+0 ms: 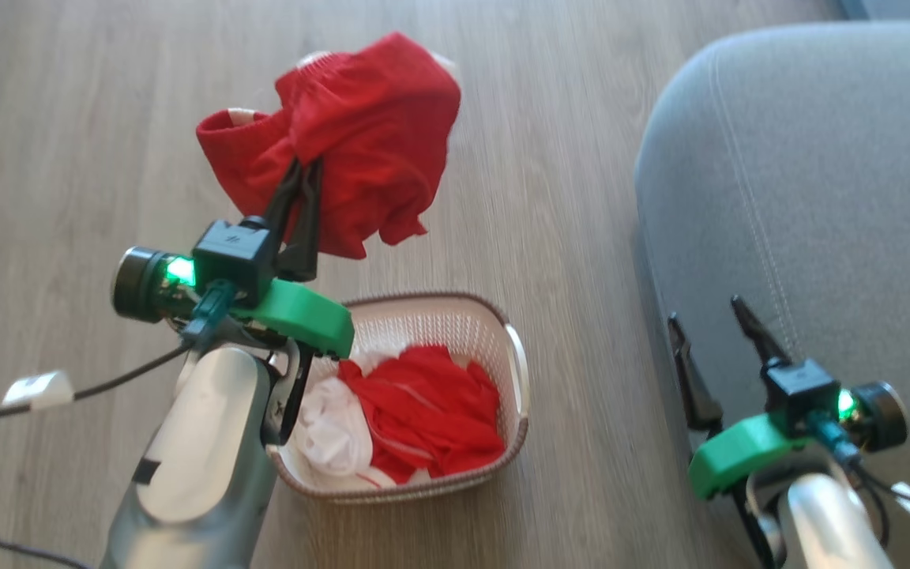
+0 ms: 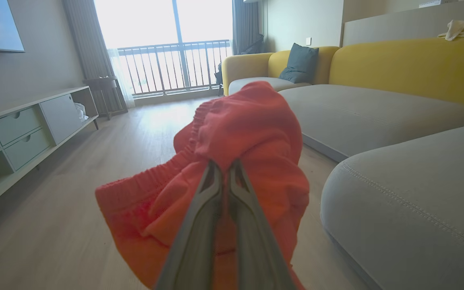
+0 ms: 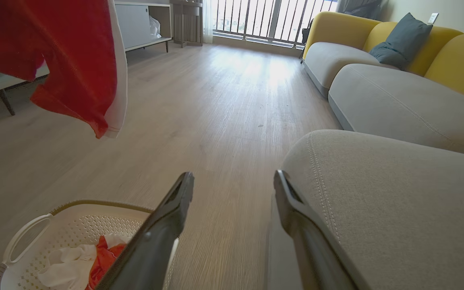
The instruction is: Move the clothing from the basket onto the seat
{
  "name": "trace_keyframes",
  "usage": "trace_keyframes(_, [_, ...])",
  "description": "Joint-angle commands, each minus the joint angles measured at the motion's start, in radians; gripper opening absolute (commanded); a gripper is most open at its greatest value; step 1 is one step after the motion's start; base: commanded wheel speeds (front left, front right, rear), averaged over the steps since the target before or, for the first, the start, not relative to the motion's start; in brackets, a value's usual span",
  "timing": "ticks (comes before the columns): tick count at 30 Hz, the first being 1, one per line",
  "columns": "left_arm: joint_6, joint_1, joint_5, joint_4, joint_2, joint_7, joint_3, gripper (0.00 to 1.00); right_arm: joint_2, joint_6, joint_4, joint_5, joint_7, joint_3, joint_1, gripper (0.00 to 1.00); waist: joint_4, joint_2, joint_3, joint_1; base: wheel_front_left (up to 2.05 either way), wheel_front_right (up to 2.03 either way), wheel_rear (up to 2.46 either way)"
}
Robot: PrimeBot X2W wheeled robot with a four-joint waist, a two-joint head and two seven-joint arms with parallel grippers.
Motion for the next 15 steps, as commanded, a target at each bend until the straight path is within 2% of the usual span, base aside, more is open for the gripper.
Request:
trace_keyframes(1, [-0.001, -0.017, 0.005, -0.071, 0.006, -0.010, 0.046, 0.00, -0.005, 0.007, -0.027, -0.010, 0.000, 0.032, 0.005, 1.00, 0.017, 0.0000, -0.050, 0.0001, 0.00, 0.00, 0.00])
trace_keyframes(8, [-0.003, 0.009, 0.006, -0.232, -0.004, -0.010, 0.062, 0.00, -0.022, 0.007, -0.046, -0.005, 0.000, 0.062, 0.052, 1.00, 0.018, 0.0000, -0.107, 0.0001, 0.00, 0.00, 0.00])
trace_keyframes(15, [-0.023, 0.047, 0.003, -0.332, -0.007, -0.010, 0.019, 0.00, -0.026, 0.007, -0.079, 0.006, 0.000, 0.058, 0.084, 1.00, 0.025, 0.0000, -0.127, 0.0001, 0.00, 0.00, 0.00])
